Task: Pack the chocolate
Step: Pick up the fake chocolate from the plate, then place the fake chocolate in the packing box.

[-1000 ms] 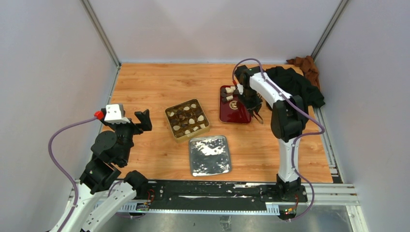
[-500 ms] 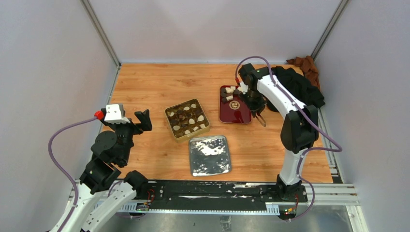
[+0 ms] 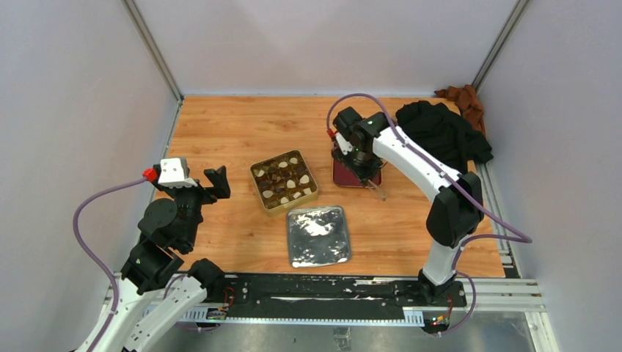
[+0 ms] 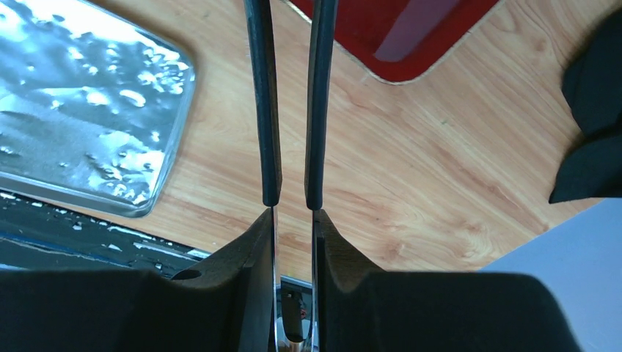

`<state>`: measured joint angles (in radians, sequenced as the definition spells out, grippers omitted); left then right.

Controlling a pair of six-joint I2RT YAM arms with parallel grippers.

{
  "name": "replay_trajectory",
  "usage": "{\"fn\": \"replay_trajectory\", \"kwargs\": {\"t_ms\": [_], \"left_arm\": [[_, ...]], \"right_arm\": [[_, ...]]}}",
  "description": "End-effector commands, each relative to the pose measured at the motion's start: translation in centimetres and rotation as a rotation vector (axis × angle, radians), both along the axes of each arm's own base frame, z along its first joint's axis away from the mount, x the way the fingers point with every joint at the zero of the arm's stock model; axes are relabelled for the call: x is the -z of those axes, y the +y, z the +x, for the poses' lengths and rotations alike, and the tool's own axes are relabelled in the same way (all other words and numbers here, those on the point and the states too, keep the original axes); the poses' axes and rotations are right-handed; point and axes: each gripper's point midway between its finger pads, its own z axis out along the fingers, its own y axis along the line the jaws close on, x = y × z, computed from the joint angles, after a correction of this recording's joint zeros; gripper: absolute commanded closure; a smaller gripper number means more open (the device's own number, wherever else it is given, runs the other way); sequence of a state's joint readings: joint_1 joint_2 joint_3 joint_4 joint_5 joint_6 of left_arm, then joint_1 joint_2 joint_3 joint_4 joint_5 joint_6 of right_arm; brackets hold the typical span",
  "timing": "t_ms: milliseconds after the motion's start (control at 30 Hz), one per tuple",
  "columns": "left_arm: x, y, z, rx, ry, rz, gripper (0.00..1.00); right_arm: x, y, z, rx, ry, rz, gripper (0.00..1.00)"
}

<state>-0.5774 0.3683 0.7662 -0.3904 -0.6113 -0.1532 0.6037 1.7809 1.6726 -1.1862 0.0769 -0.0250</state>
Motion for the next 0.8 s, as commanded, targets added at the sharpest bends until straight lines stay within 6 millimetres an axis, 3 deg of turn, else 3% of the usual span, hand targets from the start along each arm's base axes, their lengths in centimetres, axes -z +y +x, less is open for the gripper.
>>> {"fn": "replay_trajectory", "kwargs": {"t_ms": [0,267,767], "left_arm": [[-0.2,0.4,0.0,-0.025,-0.018,-0.015,0.0],[-0.2,0.4,0.1,-0.025,-0.018,-0.017,0.0],[-0.2,0.4,0.0,-0.025,-0.018,-0.017,0.0]], "right_arm": [[-1.3,2.1,-1.8,-0.073,-0.002,0.017,0.87],[-1.3,6.6,-4.5,-0.227,0.008,0.032,0.87],[0.4,12.3,-8.2,-0.431,0.06,0.02,0.88]]}}
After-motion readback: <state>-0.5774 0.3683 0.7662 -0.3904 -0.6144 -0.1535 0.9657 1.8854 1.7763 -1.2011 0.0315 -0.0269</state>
